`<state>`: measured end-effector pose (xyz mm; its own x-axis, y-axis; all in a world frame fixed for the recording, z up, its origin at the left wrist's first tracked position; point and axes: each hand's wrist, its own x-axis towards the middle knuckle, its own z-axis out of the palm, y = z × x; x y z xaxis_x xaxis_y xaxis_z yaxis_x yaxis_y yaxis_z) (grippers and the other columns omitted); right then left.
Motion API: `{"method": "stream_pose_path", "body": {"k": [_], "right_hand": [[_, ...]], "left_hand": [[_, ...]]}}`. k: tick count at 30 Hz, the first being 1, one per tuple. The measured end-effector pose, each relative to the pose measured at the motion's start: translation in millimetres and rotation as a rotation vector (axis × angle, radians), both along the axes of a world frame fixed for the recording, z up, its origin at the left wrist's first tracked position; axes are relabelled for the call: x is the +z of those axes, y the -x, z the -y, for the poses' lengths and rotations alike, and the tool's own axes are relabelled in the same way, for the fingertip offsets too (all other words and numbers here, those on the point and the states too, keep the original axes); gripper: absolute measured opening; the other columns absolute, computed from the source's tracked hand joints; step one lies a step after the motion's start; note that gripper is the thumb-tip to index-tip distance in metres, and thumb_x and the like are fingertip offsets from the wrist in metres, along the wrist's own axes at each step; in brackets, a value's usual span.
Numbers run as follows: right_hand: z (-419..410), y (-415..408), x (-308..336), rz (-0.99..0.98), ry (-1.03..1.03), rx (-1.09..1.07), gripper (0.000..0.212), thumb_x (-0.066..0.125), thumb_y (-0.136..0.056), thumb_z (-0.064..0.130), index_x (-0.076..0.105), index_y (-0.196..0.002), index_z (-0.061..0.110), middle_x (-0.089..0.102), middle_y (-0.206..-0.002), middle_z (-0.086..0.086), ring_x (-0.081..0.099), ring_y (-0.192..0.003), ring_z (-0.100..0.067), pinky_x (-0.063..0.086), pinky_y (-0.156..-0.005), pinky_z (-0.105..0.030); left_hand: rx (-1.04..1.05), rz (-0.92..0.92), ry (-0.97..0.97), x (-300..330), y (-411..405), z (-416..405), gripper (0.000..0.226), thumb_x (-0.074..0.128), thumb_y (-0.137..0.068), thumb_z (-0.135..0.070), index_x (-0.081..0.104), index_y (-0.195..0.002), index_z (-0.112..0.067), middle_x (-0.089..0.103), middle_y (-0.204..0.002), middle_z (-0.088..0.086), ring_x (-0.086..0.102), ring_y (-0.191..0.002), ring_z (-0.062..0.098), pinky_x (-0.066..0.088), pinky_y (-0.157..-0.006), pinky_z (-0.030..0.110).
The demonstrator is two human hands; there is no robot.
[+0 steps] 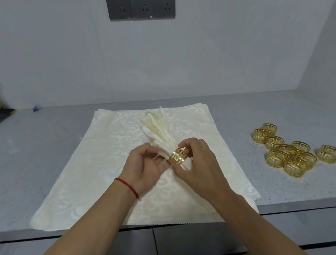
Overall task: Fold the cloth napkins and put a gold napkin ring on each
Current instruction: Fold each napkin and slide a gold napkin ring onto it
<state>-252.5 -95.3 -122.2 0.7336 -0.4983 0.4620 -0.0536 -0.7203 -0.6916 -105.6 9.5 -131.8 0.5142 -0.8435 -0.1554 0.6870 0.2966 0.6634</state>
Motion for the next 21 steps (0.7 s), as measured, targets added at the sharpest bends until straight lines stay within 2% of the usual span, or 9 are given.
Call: {"method": "stream_pose_path", "body": {"k": [2,4,7,10,13,16,18,19,21], "right_hand": [[-1.3,2.6,-5.3,-0.016,0.038,-0.021,0.045,0.081,-0.082,0.023,0.055,-0.119,0.021,0.051,-0.107,0.005,0.052,-0.095,-0.001,0.041,-0.074,-0.008],[-4.0,2.3,-9.4,-0.048,0.078,-0.029,0.048,0.081,-0.082,0.024,0.054,-0.121,0.019,0.049,-0.108,0.005,0.052,-0.089,-0.003,0.04,-0.07,-0.008],[-8.5,0.2,-11.4,-0.096,0.085,-0.034,0.054,0.081,-0.082,0.027,0.049,-0.125,0.019,0.046,-0.11,0.005,0.05,-0.08,-0.008,0.038,-0.065,-0.009],[-7.6,-0.5,-12.4,-0.148,0.038,-0.058,0.058,0.079,-0.083,0.029,0.043,-0.127,0.02,0.044,-0.113,0.006,0.051,-0.088,-0.01,0.037,-0.066,-0.009],[-6.3,1.9,-18.5,-0.176,0.041,-0.095,0.056,0.078,-0.084,0.03,0.04,-0.124,0.019,0.043,-0.113,0.006,0.052,-0.093,-0.014,0.037,-0.069,-0.016],[-4.3,3.8,-15.7,-0.25,0.019,-0.082,0.058,0.076,-0.086,0.04,0.038,-0.124,0.019,0.046,-0.113,0.005,0.055,-0.097,-0.017,0.038,-0.076,-0.023],[3.9,1.3,-6.0,-0.283,-0.096,-0.075,0.058,0.071,-0.087,0.053,0.037,-0.123,0.021,0.052,-0.109,0.003,0.057,-0.096,-0.018,0.039,-0.076,-0.028],[11.2,-1.7,-1.6,-0.258,-0.162,-0.09,0.053,0.067,-0.09,0.053,0.038,-0.122,0.022,0.055,-0.107,0.003,0.059,-0.096,-0.018,0.041,-0.075,-0.029],[29.0,-10.8,5.7,-0.193,-0.233,-0.14,0.035,0.06,-0.098,0.037,0.04,-0.123,0.023,0.058,-0.109,0.003,0.062,-0.098,-0.018,0.045,-0.079,-0.031]], "left_hand": [[0.1,0.073,-0.064,6.8,-0.5,2.1,0.041,0.063,-0.083,-0.008,0.06,-0.123,0.001,0.061,-0.129,0.023,0.055,-0.13,0.043,0.046,-0.109,0.055],[0.171,0.197,-0.171,13.5,3.8,7.7,0.038,0.067,-0.093,-0.021,0.064,-0.123,0.001,0.069,-0.117,0.018,0.066,-0.117,0.036,0.052,-0.103,0.05],[0.161,0.353,-0.292,14.8,12.3,16.4,0.033,0.061,-0.099,-0.026,0.068,-0.12,-0.002,0.075,-0.111,0.014,0.072,-0.106,0.027,0.058,-0.089,0.037],[0.129,0.596,-0.437,9.7,11.9,19.8,0.033,0.065,-0.096,-0.037,0.071,-0.115,-0.011,0.077,-0.105,0.007,0.073,-0.102,0.024,0.057,-0.086,0.032],[0.253,0.842,-0.574,6.6,9.1,16.9,0.033,0.069,-0.092,-0.046,0.069,-0.112,-0.019,0.076,-0.097,-0.008,0.071,-0.095,0.012,0.053,-0.082,0.022],[0.342,0.91,-0.712,-2.3,11.9,13.4,0.05,0.068,-0.089,-0.053,0.057,-0.129,-0.026,0.069,-0.107,-0.01,0.065,-0.104,0.011,0.051,-0.097,0.032],[0.373,0.888,-0.727,-6.7,13.8,12.7,0.05,0.069,-0.09,-0.047,0.056,-0.132,-0.024,0.069,-0.106,-0.008,0.066,-0.103,0.013,0.052,-0.098,0.037],[0.389,0.881,-0.714,-7.4,14.4,12.4,0.045,0.07,-0.089,-0.043,0.059,-0.129,-0.025,0.07,-0.103,-0.007,0.067,-0.099,0.013,0.053,-0.097,0.038],[0.389,0.868,-0.666,-4.8,13.6,11.8,0.038,0.07,-0.086,-0.038,0.062,-0.123,-0.03,0.071,-0.095,-0.01,0.068,-0.094,0.012,0.056,-0.094,0.042]]}}
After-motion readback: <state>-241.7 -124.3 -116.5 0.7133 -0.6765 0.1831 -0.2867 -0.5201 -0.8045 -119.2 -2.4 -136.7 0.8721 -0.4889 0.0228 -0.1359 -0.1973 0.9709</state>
